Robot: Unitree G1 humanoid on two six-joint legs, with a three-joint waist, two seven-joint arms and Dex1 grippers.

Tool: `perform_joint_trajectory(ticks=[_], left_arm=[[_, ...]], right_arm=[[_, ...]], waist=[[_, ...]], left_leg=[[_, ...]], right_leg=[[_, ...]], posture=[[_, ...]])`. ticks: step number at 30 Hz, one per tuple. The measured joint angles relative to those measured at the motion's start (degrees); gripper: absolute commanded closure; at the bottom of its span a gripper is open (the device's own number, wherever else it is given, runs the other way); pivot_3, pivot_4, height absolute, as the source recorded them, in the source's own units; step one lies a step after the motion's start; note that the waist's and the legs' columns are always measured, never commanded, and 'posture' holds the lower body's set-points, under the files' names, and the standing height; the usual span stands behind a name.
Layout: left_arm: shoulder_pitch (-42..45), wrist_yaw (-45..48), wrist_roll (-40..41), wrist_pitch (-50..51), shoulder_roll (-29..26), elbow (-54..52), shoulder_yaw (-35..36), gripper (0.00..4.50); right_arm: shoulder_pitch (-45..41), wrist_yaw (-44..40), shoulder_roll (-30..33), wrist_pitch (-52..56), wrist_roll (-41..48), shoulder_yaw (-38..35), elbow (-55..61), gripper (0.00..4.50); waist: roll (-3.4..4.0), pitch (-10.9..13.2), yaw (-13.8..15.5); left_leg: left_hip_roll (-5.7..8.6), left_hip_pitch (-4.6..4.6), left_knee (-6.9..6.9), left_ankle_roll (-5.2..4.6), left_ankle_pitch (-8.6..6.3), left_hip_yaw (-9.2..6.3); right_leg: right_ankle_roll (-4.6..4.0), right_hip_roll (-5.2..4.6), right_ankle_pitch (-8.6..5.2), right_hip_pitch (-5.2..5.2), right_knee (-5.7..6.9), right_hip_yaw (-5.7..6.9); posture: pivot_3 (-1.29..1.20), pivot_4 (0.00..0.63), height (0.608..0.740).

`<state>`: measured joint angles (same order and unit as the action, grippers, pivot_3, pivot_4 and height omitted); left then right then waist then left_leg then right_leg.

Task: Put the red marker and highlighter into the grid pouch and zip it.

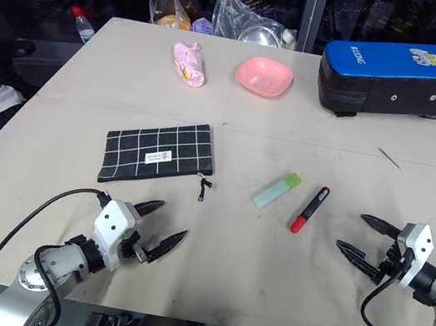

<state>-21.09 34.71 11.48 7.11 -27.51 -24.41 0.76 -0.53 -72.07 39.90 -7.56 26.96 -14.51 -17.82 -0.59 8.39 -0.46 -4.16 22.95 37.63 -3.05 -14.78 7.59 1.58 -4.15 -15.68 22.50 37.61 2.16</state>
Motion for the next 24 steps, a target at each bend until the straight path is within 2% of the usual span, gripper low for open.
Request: perform_joint_trajectory(ticks=[21, 24], left_arm=[[0.45, 0.7, -0.03, -1.69, 0.34, 0.77, -0.55, 0.04], [0.56, 2.57, 1.09, -3.24, -1.17, 3.7, 2.17, 0.04]], right_arm=[[0.27, 1.81, 0.42, 3.65, 0.12, 0.01, 3.56, 0.0], [0.26, 0.97, -0.98, 4.99, 2.45, 0.16, 7.26, 0.0]], waist=[[0.0, 0.0, -0.01], [0.0, 0.0, -0.14]], left_leg=[[0.0, -0.01, 0.0, 0.0, 0.0, 0.04], [-0.03, -0.02, 0.0, 0.0, 0.0, 0.04]], right_leg=[[0.01, 0.09, 0.01, 0.01, 0.01, -0.04], [0.02, 0.13, 0.01, 0.05, 0.06, -0.05]], posture=[[0.0, 0.15, 0.74], [0.0, 0.15, 0.74]])
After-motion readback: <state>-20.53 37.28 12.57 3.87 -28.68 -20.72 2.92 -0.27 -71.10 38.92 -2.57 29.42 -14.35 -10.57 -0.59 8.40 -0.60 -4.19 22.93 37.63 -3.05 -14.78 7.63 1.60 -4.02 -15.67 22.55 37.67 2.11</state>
